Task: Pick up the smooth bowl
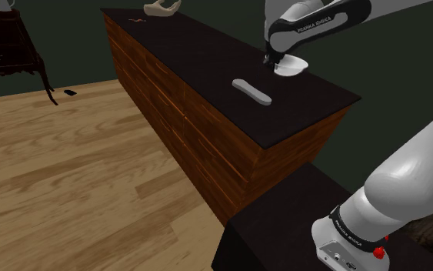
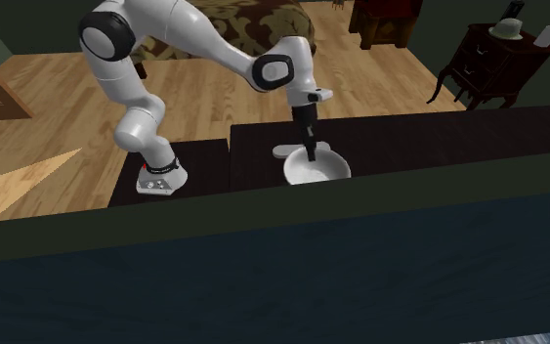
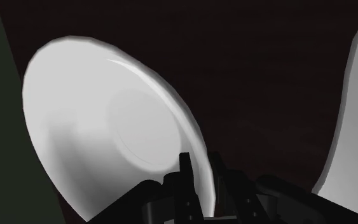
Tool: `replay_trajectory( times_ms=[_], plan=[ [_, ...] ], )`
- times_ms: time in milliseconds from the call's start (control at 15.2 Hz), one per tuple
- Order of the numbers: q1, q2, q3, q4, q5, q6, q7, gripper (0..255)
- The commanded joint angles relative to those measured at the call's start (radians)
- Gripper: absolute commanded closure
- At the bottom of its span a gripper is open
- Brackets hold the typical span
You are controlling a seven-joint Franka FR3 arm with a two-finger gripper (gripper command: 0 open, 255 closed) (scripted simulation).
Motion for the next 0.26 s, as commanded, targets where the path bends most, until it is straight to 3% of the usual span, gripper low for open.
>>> replay_trajectory(
  times_ms=[0, 198],
  plan=[
    [0.001, -0.007, 0.001, 0.020, 0.011, -0.022, -0.018, 255],
    [0.001, -0.011, 0.001, 0.029, 0.017, -0.034, -0.027, 255]
  ],
)
